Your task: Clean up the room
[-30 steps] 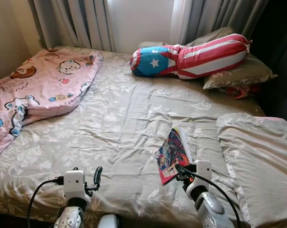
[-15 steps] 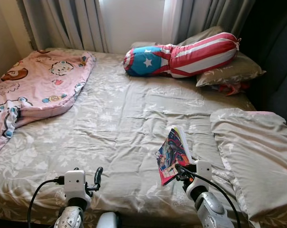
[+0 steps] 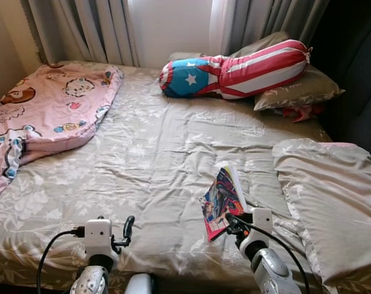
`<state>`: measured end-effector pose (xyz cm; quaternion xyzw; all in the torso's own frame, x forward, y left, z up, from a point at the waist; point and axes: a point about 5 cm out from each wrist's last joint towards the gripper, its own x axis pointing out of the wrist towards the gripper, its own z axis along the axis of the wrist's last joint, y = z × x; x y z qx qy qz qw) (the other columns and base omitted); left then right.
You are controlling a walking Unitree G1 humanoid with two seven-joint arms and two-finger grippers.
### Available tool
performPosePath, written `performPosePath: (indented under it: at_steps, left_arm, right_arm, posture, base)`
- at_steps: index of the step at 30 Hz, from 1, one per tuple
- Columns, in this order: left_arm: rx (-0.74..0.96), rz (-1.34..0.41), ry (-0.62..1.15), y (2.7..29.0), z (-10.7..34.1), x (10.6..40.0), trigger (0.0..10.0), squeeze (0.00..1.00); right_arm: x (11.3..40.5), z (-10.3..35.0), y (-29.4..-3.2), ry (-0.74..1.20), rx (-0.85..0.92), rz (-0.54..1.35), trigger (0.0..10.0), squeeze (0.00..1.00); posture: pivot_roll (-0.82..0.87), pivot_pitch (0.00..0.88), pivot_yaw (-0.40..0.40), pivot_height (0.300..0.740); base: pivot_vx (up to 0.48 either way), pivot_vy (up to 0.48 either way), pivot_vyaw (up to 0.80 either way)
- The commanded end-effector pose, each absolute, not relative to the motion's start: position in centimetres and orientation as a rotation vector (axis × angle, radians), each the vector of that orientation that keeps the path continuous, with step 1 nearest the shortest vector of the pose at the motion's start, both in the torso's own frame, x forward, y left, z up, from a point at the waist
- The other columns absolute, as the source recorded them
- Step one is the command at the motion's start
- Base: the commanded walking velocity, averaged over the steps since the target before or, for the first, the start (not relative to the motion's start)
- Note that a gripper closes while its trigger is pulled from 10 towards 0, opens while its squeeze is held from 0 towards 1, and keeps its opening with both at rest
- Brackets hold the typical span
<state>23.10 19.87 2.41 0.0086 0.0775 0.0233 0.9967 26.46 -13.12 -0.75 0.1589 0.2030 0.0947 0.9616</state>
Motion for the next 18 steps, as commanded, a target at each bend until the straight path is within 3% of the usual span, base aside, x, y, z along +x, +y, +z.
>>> performPosePath:
  at_steps: [1, 18]
  left_arm:
    - [0.027, 0.031, 0.157, 19.71, 2.53, 23.12, 10.0, 0.0]
    - [0.047, 0.005, 0.168, 19.87, 2.61, 22.58, 10.0, 0.0]
  right_arm:
    - [27.26, 0.13, -13.31, 0.354, 0.334, 0.18, 10.0, 0.0]
    - [27.17, -0.39, -13.16, 0.375, 0.349, 0.167, 10.0, 0.0]
  posture:
    - [0.07, 0.031, -0.05, 0.649]
    - [0.09, 0.04, -0.026, 0.649]
  base:
    - [0.262, 0.0, 0.0]
    - [0.296, 0.0, 0.0]
